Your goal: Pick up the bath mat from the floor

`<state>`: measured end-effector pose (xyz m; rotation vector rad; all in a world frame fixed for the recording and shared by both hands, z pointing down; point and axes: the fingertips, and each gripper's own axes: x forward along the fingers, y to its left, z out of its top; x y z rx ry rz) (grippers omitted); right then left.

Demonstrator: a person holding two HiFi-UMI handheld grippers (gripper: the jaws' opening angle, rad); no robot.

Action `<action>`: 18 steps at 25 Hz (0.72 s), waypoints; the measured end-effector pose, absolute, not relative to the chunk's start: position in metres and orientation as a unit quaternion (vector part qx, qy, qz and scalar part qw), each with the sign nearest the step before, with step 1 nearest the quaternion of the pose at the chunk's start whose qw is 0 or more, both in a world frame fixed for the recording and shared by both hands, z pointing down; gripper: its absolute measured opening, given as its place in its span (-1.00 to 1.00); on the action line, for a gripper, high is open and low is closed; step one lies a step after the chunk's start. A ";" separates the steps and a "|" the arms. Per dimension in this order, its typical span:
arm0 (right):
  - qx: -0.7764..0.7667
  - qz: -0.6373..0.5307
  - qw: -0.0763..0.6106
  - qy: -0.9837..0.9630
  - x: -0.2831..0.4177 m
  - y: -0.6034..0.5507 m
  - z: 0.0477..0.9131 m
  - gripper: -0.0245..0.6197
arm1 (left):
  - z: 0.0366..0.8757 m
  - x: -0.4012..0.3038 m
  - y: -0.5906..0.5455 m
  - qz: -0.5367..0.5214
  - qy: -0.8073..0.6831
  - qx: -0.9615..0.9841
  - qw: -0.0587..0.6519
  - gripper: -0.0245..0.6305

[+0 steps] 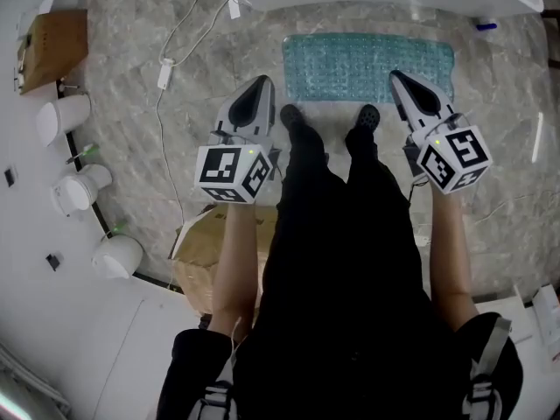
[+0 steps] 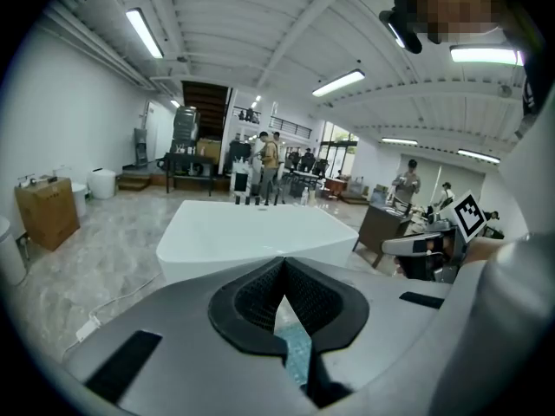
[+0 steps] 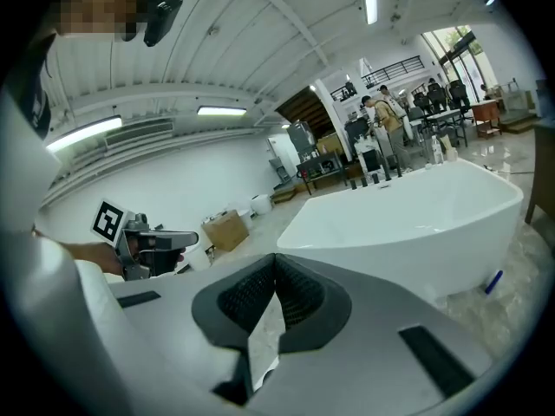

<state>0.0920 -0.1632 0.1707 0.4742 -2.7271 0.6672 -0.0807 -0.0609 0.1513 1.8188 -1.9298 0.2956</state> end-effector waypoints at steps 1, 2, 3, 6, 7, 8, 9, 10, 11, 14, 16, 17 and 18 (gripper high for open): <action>0.168 0.237 0.150 -0.945 0.088 -0.161 0.177 -0.89 | 0.157 -0.084 -0.063 0.110 -0.698 0.667 0.237 -0.89; 0.170 0.240 0.155 -0.943 0.083 -0.160 0.184 -0.89 | 0.165 -0.088 -0.064 0.112 -0.693 0.670 0.241 -0.89; 0.170 0.242 0.161 -0.942 0.076 -0.158 0.191 -0.89 | 0.174 -0.092 -0.066 0.114 -0.688 0.673 0.247 -0.89; 0.165 0.246 0.181 -0.938 0.053 -0.156 0.215 -0.89 | 0.206 -0.106 -0.071 0.121 -0.675 0.677 0.267 -0.89; 0.162 0.248 0.187 -0.937 0.045 -0.156 0.224 -0.89 | 0.219 -0.110 -0.073 0.125 -0.669 0.680 0.272 -0.89; 0.159 0.249 0.194 -0.935 0.036 -0.155 0.234 -0.89 | 0.232 -0.112 -0.074 0.132 -0.660 0.685 0.277 -0.89; 0.156 0.249 0.201 -0.934 0.029 -0.154 0.245 -0.89 | 0.245 -0.113 -0.074 0.141 -0.650 0.691 0.282 -0.89; 0.154 0.251 0.207 -0.933 0.021 -0.152 0.255 -0.89 | 0.259 -0.113 -0.073 0.151 -0.638 0.698 0.288 -0.89; 0.152 0.252 0.213 -0.932 0.014 -0.149 0.266 -0.89 | 0.273 -0.114 -0.070 0.159 -0.626 0.705 0.293 -0.89; 0.151 0.255 0.219 -0.929 -0.008 -0.145 0.304 -0.89 | 0.320 -0.122 -0.066 0.168 -0.606 0.713 0.309 -0.89; 0.156 0.257 0.224 -0.927 -0.018 -0.141 0.334 -0.89 | 0.356 -0.127 -0.062 0.170 -0.603 0.710 0.323 -0.89; 0.160 0.256 0.229 -0.925 -0.022 -0.138 0.350 -0.89 | 0.372 -0.130 -0.061 0.170 -0.602 0.708 0.327 -0.89; 0.162 0.256 0.236 -0.923 -0.025 -0.134 0.367 -0.89 | 0.388 -0.132 -0.061 0.170 -0.602 0.707 0.328 -0.89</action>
